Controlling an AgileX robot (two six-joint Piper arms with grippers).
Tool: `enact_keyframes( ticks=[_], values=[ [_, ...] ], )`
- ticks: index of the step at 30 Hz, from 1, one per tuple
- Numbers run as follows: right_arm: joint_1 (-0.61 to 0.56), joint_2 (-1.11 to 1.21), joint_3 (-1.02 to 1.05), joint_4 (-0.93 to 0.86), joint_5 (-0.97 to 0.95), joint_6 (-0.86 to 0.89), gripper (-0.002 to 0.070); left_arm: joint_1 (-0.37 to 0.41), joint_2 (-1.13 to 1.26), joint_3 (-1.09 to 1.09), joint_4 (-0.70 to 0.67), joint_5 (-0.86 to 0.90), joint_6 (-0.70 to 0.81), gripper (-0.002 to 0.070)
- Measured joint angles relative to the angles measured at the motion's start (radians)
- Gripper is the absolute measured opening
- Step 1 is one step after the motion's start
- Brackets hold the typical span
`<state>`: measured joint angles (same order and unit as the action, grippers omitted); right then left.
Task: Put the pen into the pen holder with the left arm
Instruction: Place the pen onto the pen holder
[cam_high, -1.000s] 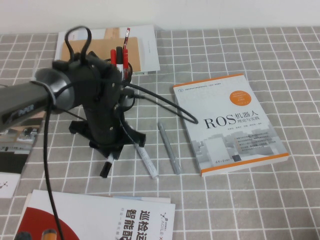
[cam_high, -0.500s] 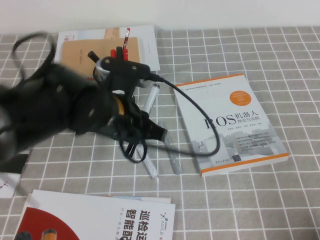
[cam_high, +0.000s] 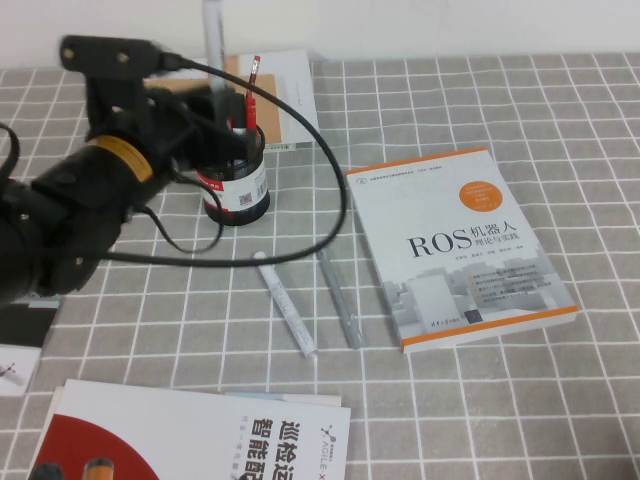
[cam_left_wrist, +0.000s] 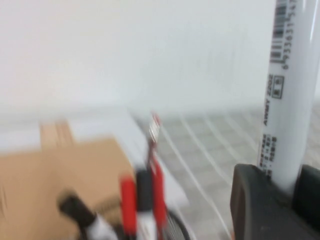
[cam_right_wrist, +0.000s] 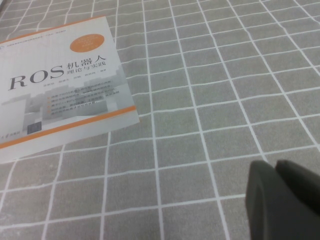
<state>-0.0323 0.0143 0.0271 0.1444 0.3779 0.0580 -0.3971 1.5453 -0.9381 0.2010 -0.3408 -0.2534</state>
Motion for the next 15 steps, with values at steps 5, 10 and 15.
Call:
enact_keyframes(
  ticks=[5, 10, 15],
  values=[
    [0.0, 0.0, 0.0, 0.0, 0.0, 0.0, -0.0015, 0.072, 0.101, 0.0, 0.002, -0.258, 0.0, 0.0104],
    [0.0, 0.0, 0.0, 0.0, 0.0, 0.0, -0.0015, 0.114, 0.21, -0.007, -0.015, -0.367, 0.0, 0.0104],
    [0.0, 0.0, 0.0, 0.0, 0.0, 0.0, -0.0015, 0.125, 0.305, -0.061, -0.018, -0.374, -0.01, 0.0104]
  ],
)
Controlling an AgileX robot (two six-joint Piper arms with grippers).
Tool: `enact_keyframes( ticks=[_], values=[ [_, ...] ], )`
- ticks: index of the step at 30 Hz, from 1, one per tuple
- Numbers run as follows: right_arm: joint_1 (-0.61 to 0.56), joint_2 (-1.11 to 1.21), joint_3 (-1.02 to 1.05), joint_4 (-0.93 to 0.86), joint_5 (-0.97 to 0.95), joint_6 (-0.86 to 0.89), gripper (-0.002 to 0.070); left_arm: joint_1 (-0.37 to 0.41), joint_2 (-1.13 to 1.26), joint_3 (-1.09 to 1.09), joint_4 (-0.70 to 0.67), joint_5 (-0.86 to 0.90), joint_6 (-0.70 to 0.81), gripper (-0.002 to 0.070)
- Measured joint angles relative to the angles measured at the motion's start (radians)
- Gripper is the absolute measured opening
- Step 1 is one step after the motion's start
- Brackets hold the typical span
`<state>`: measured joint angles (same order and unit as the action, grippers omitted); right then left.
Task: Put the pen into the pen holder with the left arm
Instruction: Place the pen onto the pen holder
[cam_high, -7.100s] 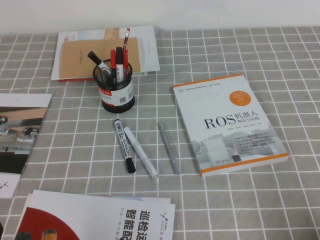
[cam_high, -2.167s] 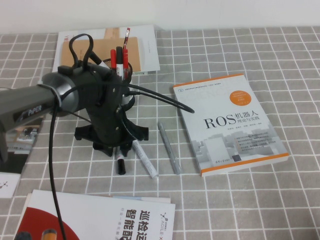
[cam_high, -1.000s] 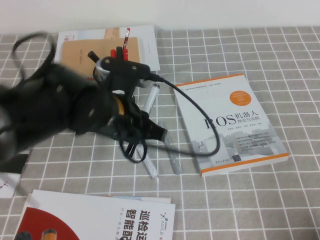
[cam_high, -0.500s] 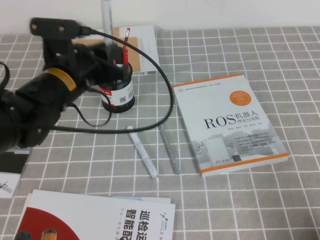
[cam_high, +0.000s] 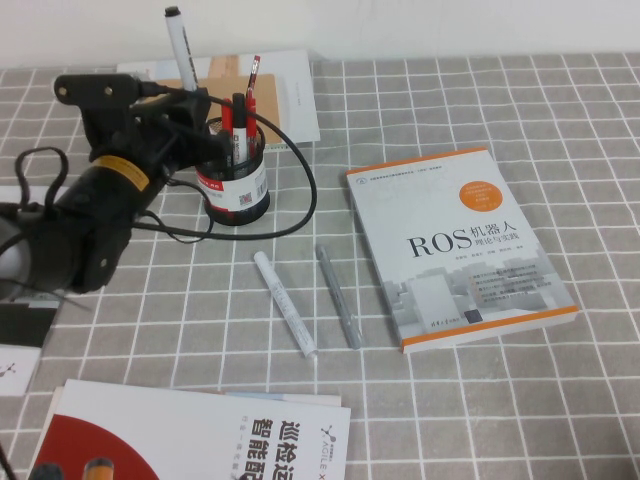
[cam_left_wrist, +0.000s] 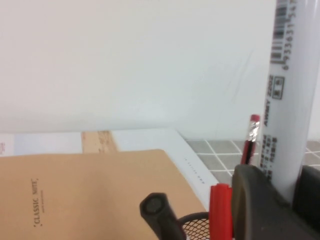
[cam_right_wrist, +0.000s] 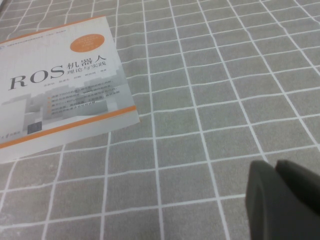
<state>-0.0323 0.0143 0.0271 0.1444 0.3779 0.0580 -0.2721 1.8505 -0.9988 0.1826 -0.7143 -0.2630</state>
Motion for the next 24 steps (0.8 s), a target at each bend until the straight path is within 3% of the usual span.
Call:
enact_keyframes(
  ticks=[19, 21, 24],
  values=[
    [0.0, 0.0, 0.0, 0.0, 0.0, 0.0, -0.0015, 0.002, 0.077, -0.032, -0.022, 0.003, -0.009, 0.0106],
    [0.0, 0.0, 0.0, 0.0, 0.0, 0.0, -0.0015, 0.002, 0.077, -0.032, -0.022, 0.01, -0.009, 0.013],
    [0.0, 0.0, 0.0, 0.0, 0.0, 0.0, -0.0015, 0.002, 0.077, -0.032, -0.027, 0.015, -0.009, 0.023]
  ],
)
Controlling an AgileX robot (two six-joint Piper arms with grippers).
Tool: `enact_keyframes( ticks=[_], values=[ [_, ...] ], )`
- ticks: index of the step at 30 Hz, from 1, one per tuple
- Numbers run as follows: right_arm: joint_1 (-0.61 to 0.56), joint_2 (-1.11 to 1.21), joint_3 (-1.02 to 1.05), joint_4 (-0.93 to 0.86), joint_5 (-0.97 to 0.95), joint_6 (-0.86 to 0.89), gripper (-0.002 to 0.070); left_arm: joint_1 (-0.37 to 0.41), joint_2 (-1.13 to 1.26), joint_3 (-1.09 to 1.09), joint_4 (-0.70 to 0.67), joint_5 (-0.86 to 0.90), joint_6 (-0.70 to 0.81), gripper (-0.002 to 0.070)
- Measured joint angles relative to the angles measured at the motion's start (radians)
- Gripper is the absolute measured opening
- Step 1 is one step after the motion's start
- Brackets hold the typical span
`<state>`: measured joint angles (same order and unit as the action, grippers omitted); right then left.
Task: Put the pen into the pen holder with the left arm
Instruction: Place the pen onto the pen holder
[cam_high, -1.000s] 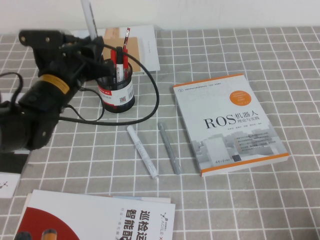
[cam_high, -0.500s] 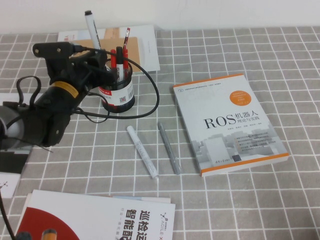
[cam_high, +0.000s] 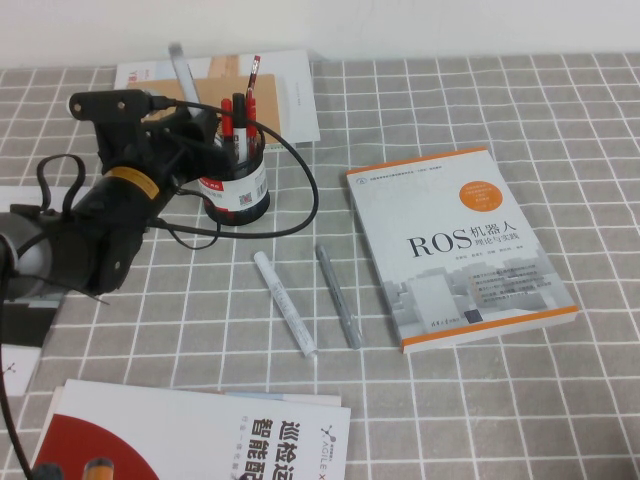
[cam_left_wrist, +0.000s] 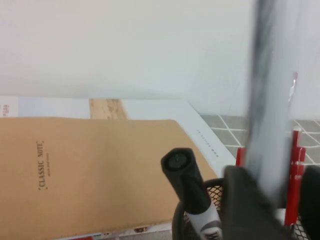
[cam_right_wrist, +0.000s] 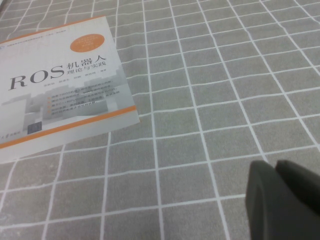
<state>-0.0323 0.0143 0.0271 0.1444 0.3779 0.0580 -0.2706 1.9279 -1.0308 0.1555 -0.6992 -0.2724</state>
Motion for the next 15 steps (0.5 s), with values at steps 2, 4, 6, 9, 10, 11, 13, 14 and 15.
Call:
enact_keyframes(
  ticks=[2, 4, 6, 9, 10, 11, 13, 14, 15],
  values=[
    [0.0, 0.0, 0.0, 0.0, 0.0, 0.0, -0.0015, 0.0, 0.0, 0.0, -0.005, 0.0, 0.0, 0.0312],
    [0.0, 0.0, 0.0, 0.0, 0.0, 0.0, -0.0015, 0.0, 0.0, 0.0, -0.007, 0.0, 0.0, 0.0358],
    [0.0, 0.0, 0.0, 0.0, 0.0, 0.0, -0.0015, 0.0, -0.002, 0.0, -0.007, 0.007, 0.0, 0.038],
    [0.0, 0.0, 0.0, 0.0, 0.0, 0.0, -0.0015, -0.002, -0.03, 0.0, -0.007, 0.041, 0.0, 0.0391],
    [0.0, 0.0, 0.0, 0.0, 0.0, 0.0, -0.0015, -0.002, -0.049, 0.0, -0.007, 0.059, 0.0, 0.0392],
    [0.0, 0.0, 0.0, 0.0, 0.0, 0.0, -0.0015, -0.004, -0.072, 0.0, -0.002, 0.077, 0.0, 0.0388],
    [0.0, 0.0, 0.0, 0.0, 0.0, 0.0, -0.0015, -0.013, -0.132, 0.0, 0.012, 0.123, 0.0, 0.0356],
    [0.0, 0.0, 0.0, 0.0, 0.0, 0.0, -0.0015, -0.021, -0.169, 0.005, 0.026, 0.147, 0.0, 0.0318],
    [0.0, 0.0, 0.0, 0.0, 0.0, 0.0, -0.0015, -0.026, -0.201, 0.008, 0.042, 0.169, -0.002, 0.0267]
  ],
)
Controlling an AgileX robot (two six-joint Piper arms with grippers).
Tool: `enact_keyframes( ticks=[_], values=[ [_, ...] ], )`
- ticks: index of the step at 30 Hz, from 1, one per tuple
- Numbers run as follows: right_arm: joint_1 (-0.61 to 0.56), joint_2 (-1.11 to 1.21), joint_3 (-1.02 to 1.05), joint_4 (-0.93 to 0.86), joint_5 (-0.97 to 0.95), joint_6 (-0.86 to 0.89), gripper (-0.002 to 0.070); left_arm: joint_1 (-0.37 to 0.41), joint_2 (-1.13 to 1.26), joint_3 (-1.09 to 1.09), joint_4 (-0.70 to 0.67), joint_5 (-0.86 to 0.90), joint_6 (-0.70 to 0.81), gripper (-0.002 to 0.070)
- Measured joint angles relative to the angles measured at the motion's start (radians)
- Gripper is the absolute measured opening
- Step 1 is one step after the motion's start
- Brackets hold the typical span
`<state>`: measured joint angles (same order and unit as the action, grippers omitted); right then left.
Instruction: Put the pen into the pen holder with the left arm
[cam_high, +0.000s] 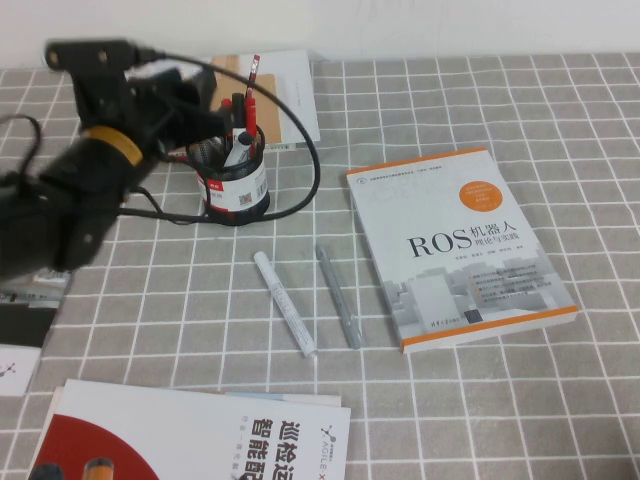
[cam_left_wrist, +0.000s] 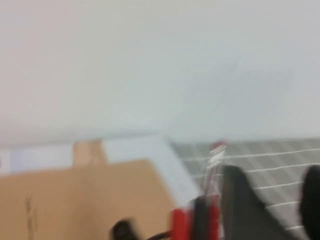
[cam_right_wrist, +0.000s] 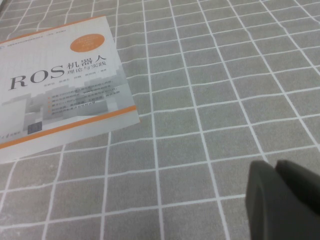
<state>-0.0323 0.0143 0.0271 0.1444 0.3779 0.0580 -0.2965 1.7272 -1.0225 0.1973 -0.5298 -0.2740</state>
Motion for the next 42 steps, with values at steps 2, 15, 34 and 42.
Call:
enact_keyframes(
  ticks=[2, 15, 34, 42],
  values=[
    [0.0, 0.0, 0.0, 0.0, 0.0, 0.0, -0.0015, -0.016, -0.086, 0.021, 0.025, 0.055, 0.0, 0.0131],
    [0.0, 0.0, 0.0, 0.0, 0.0, 0.0, -0.0015, -0.052, -0.738, 0.424, 0.042, 0.24, -0.057, 0.0001],
    [0.0, 0.0, 0.0, 0.0, 0.0, 0.0, -0.0015, -0.052, -1.128, 0.919, 0.036, 0.253, -0.101, 0.0],
    [0.0, 0.0, 0.0, 0.0, 0.0, 0.0, -0.0015, -0.048, -1.181, 0.996, -0.097, 0.179, 0.02, 0.0]
  ],
)
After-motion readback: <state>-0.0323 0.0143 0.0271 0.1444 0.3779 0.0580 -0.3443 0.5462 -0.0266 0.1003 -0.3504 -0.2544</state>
